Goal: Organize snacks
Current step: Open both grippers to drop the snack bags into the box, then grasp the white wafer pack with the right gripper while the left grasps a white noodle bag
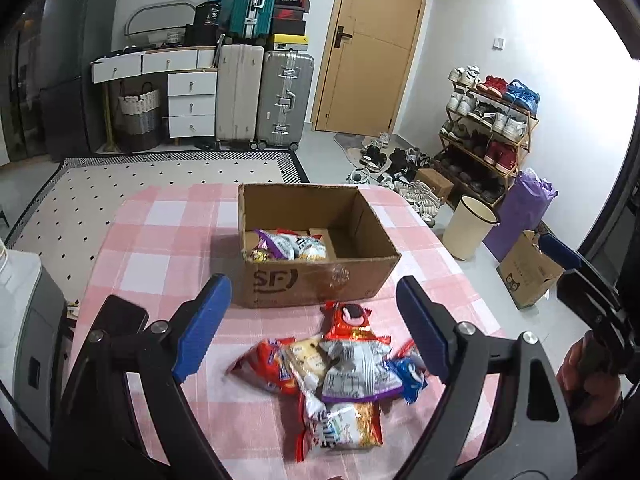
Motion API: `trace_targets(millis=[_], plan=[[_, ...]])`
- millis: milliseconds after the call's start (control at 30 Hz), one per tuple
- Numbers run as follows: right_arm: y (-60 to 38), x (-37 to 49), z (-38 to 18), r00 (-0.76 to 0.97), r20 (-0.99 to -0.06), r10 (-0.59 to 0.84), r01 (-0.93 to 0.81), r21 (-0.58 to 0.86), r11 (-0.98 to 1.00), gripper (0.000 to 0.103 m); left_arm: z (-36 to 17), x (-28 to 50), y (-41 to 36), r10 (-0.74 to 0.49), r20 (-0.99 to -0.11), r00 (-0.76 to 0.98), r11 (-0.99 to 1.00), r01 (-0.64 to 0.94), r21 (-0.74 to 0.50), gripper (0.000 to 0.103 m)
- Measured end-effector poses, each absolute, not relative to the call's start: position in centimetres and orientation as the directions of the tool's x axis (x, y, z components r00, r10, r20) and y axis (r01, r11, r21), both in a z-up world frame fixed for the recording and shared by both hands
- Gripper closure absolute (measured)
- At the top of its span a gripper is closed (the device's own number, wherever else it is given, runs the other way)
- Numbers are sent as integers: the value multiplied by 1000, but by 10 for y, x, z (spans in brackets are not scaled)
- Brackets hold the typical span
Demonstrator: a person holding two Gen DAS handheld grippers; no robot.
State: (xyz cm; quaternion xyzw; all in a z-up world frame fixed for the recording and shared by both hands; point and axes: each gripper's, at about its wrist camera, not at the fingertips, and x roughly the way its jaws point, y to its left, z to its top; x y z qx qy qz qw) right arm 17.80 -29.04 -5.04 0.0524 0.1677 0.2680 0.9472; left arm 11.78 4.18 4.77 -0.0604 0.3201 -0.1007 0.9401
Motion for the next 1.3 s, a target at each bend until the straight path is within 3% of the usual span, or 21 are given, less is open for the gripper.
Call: trace_targets(millis=[333,467,1300], plan=[[-315,152,-77,807,-322,495,-440,230,868,6,13,67,55,-226,-578,784,970,130,-203,14],[-318,154,-94,797,-366,481,-422,233,876,6,-5,60,55,-225,-576,786,969,117,-218,2],[-320,220,-227,662,-664,348,-252,240,938,1,-108,87,53,-229,-677,699,970,105,-220,1]])
